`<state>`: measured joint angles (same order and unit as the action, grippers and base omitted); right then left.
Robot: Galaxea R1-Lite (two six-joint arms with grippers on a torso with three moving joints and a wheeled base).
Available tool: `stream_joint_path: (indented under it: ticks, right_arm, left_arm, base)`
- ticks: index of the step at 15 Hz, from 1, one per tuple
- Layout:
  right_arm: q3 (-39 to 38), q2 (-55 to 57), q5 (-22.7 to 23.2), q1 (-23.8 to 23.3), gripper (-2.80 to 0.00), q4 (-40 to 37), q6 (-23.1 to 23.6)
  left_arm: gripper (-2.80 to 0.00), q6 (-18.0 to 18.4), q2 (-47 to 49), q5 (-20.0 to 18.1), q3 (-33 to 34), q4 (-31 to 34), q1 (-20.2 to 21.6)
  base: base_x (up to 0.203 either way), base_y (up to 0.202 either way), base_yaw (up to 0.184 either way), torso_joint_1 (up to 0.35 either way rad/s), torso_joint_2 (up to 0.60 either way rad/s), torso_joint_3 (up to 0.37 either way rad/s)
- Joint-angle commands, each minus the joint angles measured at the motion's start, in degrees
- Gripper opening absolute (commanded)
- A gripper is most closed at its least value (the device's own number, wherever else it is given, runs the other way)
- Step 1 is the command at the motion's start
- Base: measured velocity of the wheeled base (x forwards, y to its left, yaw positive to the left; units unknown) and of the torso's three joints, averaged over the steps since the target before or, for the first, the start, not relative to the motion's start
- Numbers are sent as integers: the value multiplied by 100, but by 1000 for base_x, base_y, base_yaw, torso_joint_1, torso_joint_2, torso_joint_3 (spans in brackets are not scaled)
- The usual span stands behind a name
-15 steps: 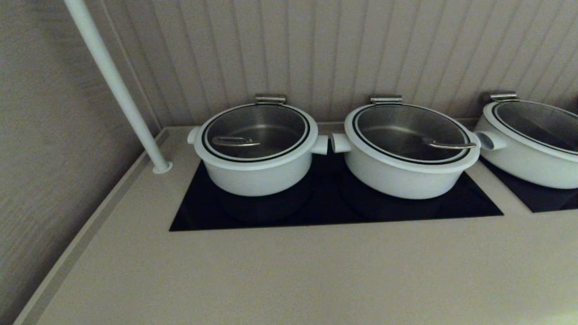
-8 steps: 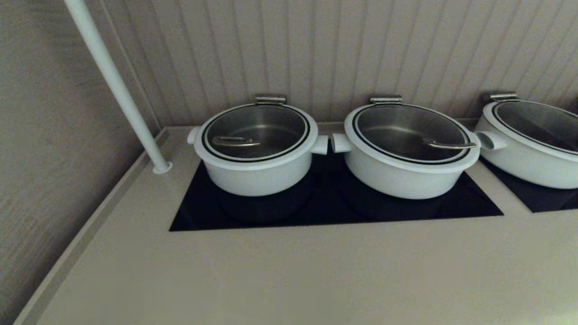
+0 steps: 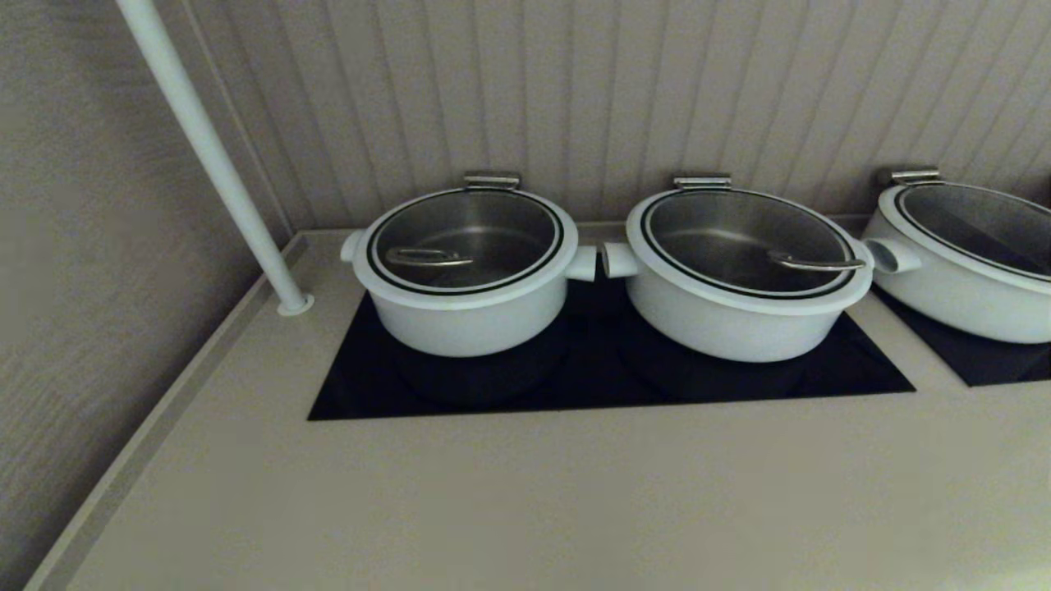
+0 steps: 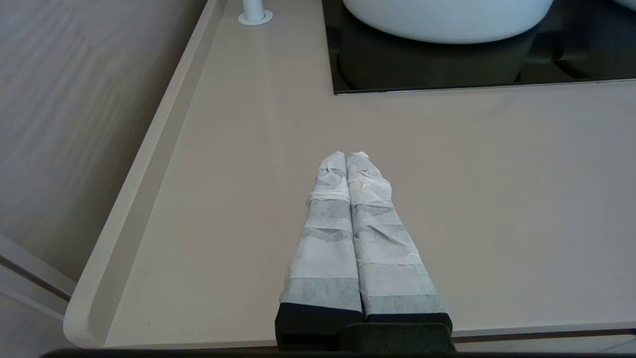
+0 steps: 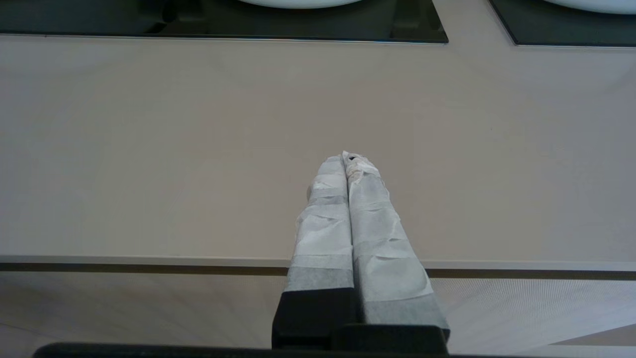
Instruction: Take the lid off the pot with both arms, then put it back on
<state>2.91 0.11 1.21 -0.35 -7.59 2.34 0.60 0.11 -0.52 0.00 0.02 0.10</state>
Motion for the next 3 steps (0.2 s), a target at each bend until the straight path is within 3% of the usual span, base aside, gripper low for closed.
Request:
stream_joint_path:
  ticks: [1,3]
  right_arm:
    - [7,-2,2,0,-280,-5,3]
    - [7,-2,11,0,-280,-5,10]
  left_arm:
    - [-280,2,-2,0,0,-2,8]
    - [-280,2,-2,0,0,-2,-1]
  base:
    - [0,0,0,0,0,0]
    - [0,0,0,0,0,0]
